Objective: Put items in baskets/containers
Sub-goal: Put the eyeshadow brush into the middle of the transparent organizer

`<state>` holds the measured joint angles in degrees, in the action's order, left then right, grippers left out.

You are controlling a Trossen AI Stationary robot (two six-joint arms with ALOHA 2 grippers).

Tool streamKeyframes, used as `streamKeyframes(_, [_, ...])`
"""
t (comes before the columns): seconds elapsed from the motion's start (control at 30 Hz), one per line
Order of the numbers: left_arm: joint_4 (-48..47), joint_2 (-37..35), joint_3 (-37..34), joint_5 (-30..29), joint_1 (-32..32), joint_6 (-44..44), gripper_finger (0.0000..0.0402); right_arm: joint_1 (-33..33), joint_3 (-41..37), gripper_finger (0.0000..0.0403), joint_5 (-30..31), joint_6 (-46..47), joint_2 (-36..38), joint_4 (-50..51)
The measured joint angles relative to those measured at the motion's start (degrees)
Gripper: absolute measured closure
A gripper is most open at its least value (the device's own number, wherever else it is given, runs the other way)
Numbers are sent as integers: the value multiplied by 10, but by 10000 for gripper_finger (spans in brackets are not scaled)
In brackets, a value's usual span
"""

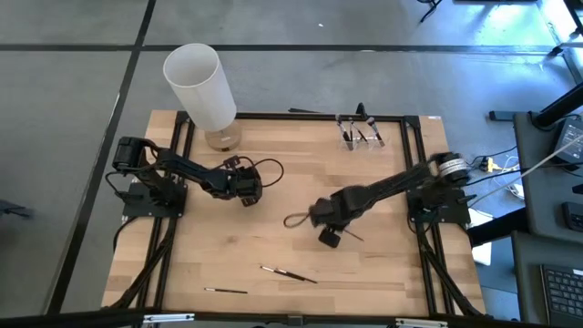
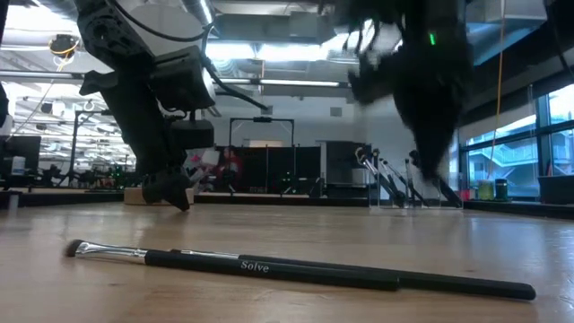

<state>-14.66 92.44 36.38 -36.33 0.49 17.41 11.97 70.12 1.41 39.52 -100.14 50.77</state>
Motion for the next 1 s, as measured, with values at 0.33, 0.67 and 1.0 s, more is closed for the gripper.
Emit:
streamKeyframes(0.33, [2,0,0,0,0,0,300,-150,1,385,265,-130,188,28])
streamKeyframes(0.67, [16,0,0,3,0,-7,300,-349,-38,381,401,-337,249,-178])
streamKeyframes(1.0, [16,0,-3,9,-1,-8,300,-413,-214,382,345,-368,249,-386])
